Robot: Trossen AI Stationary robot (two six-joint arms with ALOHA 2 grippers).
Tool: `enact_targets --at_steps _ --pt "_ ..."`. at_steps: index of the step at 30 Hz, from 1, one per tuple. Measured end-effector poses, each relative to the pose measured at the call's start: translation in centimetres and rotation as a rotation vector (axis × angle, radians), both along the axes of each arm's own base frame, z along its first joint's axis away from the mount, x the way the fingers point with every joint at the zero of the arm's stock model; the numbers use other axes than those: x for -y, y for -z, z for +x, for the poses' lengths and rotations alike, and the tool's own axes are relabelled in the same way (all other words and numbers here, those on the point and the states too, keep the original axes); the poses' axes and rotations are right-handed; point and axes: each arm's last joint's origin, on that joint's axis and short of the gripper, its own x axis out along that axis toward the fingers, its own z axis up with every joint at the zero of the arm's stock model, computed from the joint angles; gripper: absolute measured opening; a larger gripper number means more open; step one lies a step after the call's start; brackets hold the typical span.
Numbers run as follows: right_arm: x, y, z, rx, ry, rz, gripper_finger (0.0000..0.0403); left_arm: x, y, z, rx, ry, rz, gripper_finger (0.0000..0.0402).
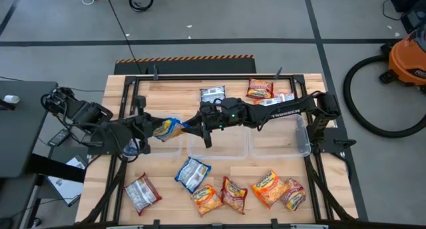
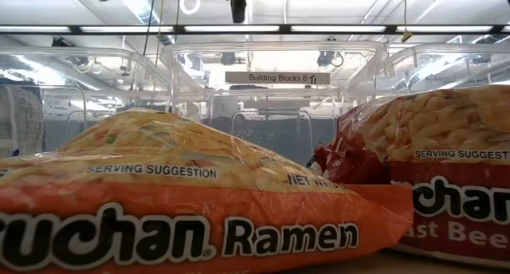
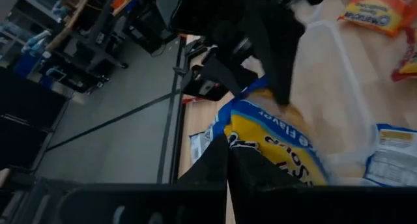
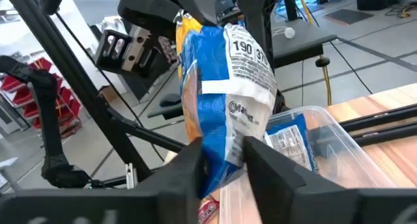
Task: Sort Maruchan noodles
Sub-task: Put the blue noodle pack into the left transparent bin
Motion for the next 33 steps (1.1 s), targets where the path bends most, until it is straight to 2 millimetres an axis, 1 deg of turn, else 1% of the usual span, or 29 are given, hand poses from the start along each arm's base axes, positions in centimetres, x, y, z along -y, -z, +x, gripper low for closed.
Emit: enact_targets --at_steps 5,7,10,14,16,18,22,26,28,30,33 --pt "0.0 0.1 0.0 -0.003 -0.006 -0.01 0.0029 -0.2 0.1 0.2 -0.01 0.011 -0.033 0.0009" --pt "-0.1 0.2 0.0 -0.018 -0.019 -0.031 0.0014 -0.2 0.1 0.2 -0.011 0.013 -0.036 0.0017" --pt "-0.1 0.6 -0.2 -0.072 -0.033 -0.041 0.0021 -0.2 0.2 0.1 -0.011 0.003 -0.075 0.0042" --pt "0.1 1.1 -0.8 -0.177 -0.046 -0.092 0.0015 -1.1 0.0 0.0 -0.055 -0.009 -0.211 0.0099" --pt "0.1 0.8 -1.4 -0.197 -0.05 -0.127 0.0014 -1.7 -0.1 0.0 -0.06 -0.034 -0.277 0.013" --pt "0.2 0.0 -2.0 -0.199 -0.035 -0.167 0.0014 -2.4 -0.5 0.2 -0.057 -0.053 -0.333 0.016" --pt "0.4 -1.6 -3.5 -0.204 0.007 -0.238 0.0014 -3.7 -1.6 0.5 0.002 -0.075 -0.441 0.0205" --pt "0.7 -3.4 -5.0 -0.183 0.064 -0.344 0.0015 -4.8 -2.4 1.5 0.079 -0.023 -0.568 0.0231" --pt "0.8 -4.0 -5.8 -0.191 0.087 -0.385 0.0015 -5.4 -2.7 2.4 0.132 -0.013 -0.619 0.024" --pt "1.0 -3.8 -6.1 -0.234 0.105 -0.408 0.0015 -5.9 -3.0 3.2 0.183 -0.021 -0.629 0.0246" --pt "1.4 -3.0 -6.3 -0.317 0.1 -0.42 0.0015 -6.6 -3.2 4.3 0.223 -0.019 -0.549 0.0249"
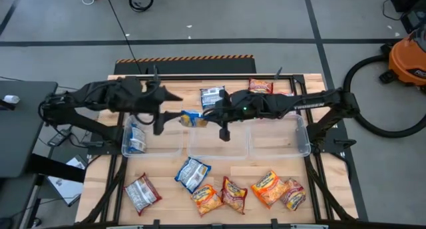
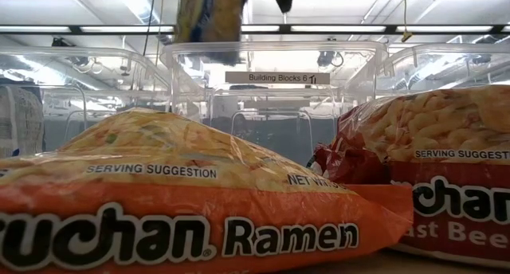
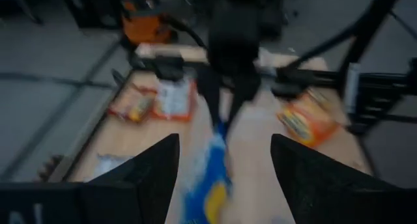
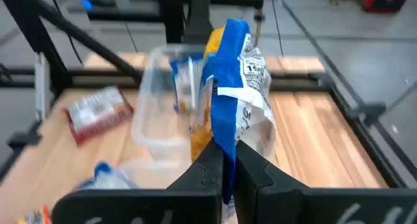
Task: Sort Maruchan noodles
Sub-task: Put the blue noodle pack into the left transparent bin
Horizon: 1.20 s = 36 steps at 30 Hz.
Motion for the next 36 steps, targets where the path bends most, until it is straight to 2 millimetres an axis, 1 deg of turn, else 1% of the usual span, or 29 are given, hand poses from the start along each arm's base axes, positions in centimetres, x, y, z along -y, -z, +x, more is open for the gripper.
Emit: enact_targets --at_steps 1,3,7,12,15,18,23,25,28,36 --pt "0.1 0.2 0.0 -0.017 0.004 -0.002 0.0015 -0.2 0.0 0.3 0.002 -0.007 0.018 0.025" --pt "0.1 0.5 0.0 -0.04 0.01 -0.016 0.0015 -0.6 -0.2 1.3 0.05 -0.012 0.001 0.025" --pt "-0.3 0.4 0.0 -0.028 -0.008 -0.053 0.0015 -0.9 0.7 3.2 0.028 0.088 -0.068 0.025" --pt "-0.4 -0.5 -0.3 0.02 0.001 -0.07 0.0015 -1.2 2.8 5.3 -0.097 0.091 -0.08 0.025" --pt "-0.5 -0.7 -0.4 0.034 -0.021 -0.061 0.0015 -1.4 4.2 6.6 -0.173 0.088 -0.043 0.025" --pt "-0.5 -0.5 -0.3 0.013 -0.022 -0.051 0.0015 -1.4 4.9 7.4 -0.206 0.092 -0.034 0.025" --pt "-0.8 -0.4 -0.4 0.005 -0.025 -0.052 0.0015 -1.4 5.4 7.3 -0.253 0.062 -0.049 0.0243" --pt "-0.9 -0.4 -0.4 0.007 -0.028 -0.051 0.0015 -1.4 5.6 7.1 -0.287 0.058 -0.05 0.0232" --pt "-0.9 -0.5 -0.3 0.02 -0.028 -0.051 0.0015 -1.4 5.7 7.0 -0.3 0.058 -0.051 0.0202" --pt "-0.8 -0.5 -0.3 0.025 -0.018 -0.032 0.0018 -1.4 5.7 7.0 -0.296 0.06 -0.05 0.0089"
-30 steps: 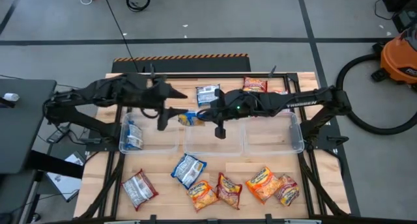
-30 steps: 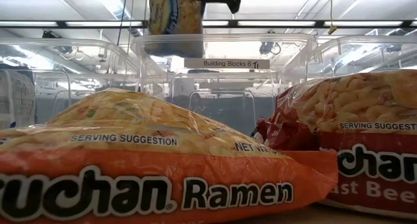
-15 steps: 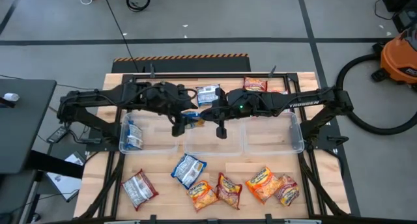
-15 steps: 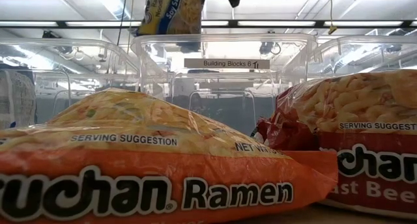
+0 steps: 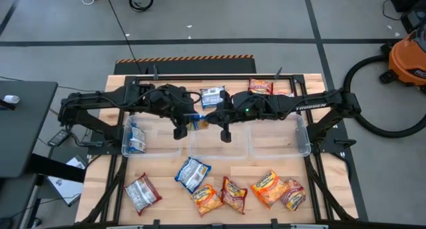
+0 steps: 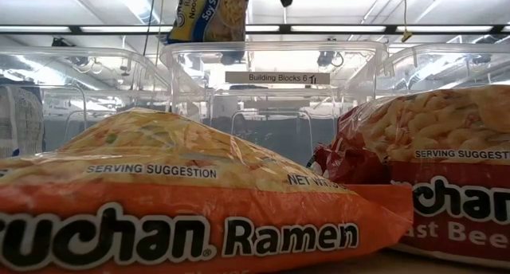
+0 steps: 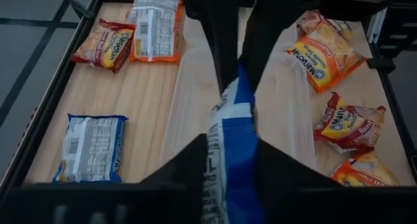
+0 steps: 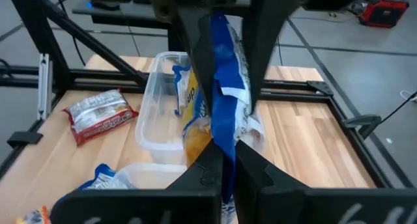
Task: Sort Maruchan noodles
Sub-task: Put the blue noodle pack into the left transparent bin
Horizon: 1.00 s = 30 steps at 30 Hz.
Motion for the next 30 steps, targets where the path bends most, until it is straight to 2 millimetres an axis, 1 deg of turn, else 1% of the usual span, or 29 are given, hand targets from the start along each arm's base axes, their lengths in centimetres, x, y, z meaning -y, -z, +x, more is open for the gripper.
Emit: enact_targets --at_steps 4,5,8,10,12,15,17,21,24,27,30 --pt "0.0 0.0 0.0 0.005 0.031 0.048 0.0034 0.0 -0.1 -0.1 0.003 0.0 0.0 0.0018" --pt "0.1 0.0 0.0 0.005 0.046 0.055 0.0041 0.0 -0.1 -0.1 -0.001 -0.003 0.0 0.0011" --pt "0.1 0.0 0.0 0.009 0.078 0.078 0.0071 -0.1 -0.2 -0.3 0.003 -0.036 0.002 0.0008" --pt "0.1 -0.1 0.0 0.013 0.091 0.104 0.0096 0.0 -0.4 -0.9 0.0 -0.053 -0.004 0.0005" --pt "0.2 -0.5 -0.3 0.025 0.098 0.117 0.0123 0.0 -1.0 -1.9 0.009 -0.098 -0.023 0.0005" --pt "0.2 -2.1 -1.4 0.09 0.123 0.122 0.0158 0.2 -1.7 -3.9 0.019 -0.218 -0.057 0.0004" --pt "0.3 -3.5 -2.3 0.16 0.127 0.136 0.0172 0.6 -2.0 -5.3 0.025 -0.329 -0.084 0.0003" --pt "0.4 -5.6 -4.2 0.238 0.152 0.182 0.0181 2.1 -2.1 -8.1 0.032 -0.568 -0.124 0.0002" --pt "0.4 -6.5 -5.2 0.263 0.163 0.192 0.0179 3.6 -1.6 -9.7 0.054 -0.725 -0.171 0.0002" --pt "0.3 -6.9 -5.9 0.269 0.164 0.191 0.0178 5.4 -1.1 -10.7 0.105 -0.822 -0.2 0.0002" --pt "0.2 -6.8 -6.1 0.254 0.168 0.2 0.0178 7.2 -0.3 -11.2 0.138 -0.871 -0.2 0.0001"
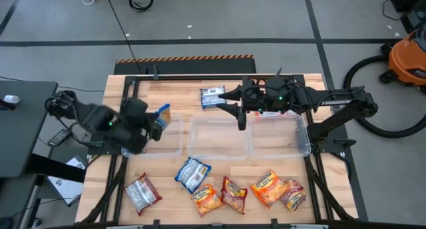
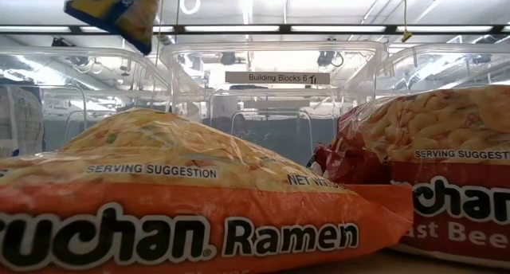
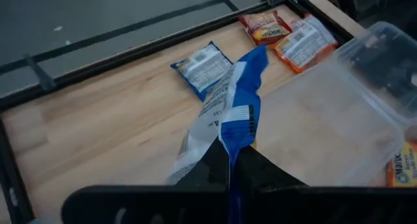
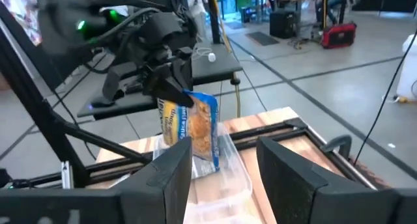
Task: Sort Maruchan noodles
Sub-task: Put the blue noodle pack into the left transparent bin
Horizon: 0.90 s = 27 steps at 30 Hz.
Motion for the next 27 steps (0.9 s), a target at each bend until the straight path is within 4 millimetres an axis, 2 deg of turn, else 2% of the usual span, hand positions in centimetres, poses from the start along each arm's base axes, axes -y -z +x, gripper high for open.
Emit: enact_targets --at_steps 6,12,19,27 --pt "-0.2 0.4 -0.1 -0.031 -0.001 0.039 0.0177 1.9 1.6 -0.3 0.017 -0.019 -0.013 0.0001" --pt "-0.6 0.5 -0.1 -0.04 -0.01 0.1 0.0177 2.0 4.5 -0.2 -0.041 -0.066 -0.003 0.0002" --pt "-1.9 0.7 -0.2 -0.055 -0.047 0.138 0.0177 1.8 9.0 -0.6 -0.021 -0.238 -0.034 0.0002" --pt "-2.8 0.7 -0.3 -0.056 -0.076 0.137 0.0177 1.4 12.2 -1.3 -0.018 -0.331 -0.016 0.0003"
